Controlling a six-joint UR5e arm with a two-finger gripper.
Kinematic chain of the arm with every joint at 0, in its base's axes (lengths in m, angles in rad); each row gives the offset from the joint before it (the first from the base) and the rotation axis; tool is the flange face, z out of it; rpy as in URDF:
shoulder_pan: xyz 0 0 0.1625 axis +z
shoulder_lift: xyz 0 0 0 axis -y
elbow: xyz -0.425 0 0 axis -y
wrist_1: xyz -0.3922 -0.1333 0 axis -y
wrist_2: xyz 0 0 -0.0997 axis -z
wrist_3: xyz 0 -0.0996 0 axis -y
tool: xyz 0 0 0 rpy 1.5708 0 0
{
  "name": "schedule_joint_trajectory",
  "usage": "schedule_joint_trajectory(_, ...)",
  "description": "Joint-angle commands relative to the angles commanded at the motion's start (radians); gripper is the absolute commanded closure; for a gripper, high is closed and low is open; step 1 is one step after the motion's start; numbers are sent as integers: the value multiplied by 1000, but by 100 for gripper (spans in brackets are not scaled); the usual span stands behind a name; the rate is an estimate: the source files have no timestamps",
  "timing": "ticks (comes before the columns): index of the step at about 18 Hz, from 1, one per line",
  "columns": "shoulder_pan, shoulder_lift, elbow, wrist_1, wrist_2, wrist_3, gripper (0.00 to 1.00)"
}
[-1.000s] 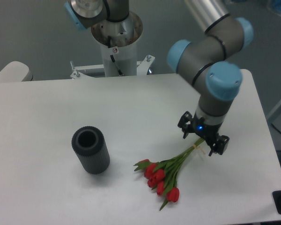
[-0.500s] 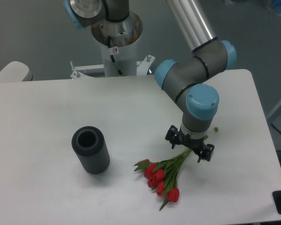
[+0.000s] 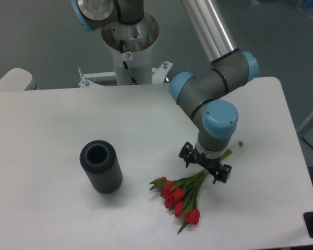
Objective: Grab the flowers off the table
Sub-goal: 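Move the open gripper over the red tulip bouquet's stems, then lower the gripper onto the tulip stems and close it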
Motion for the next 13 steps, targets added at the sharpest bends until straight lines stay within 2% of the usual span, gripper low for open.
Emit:
schedule_joint_trajectory(3,-12,0,-26,40,-2,-3,0)
schedule_joint_trajectory(6,-17,-15,-46,103,-3,-12,0)
schedule_joint_trajectory(13,-15,-43,-34,112,-2,-26,0)
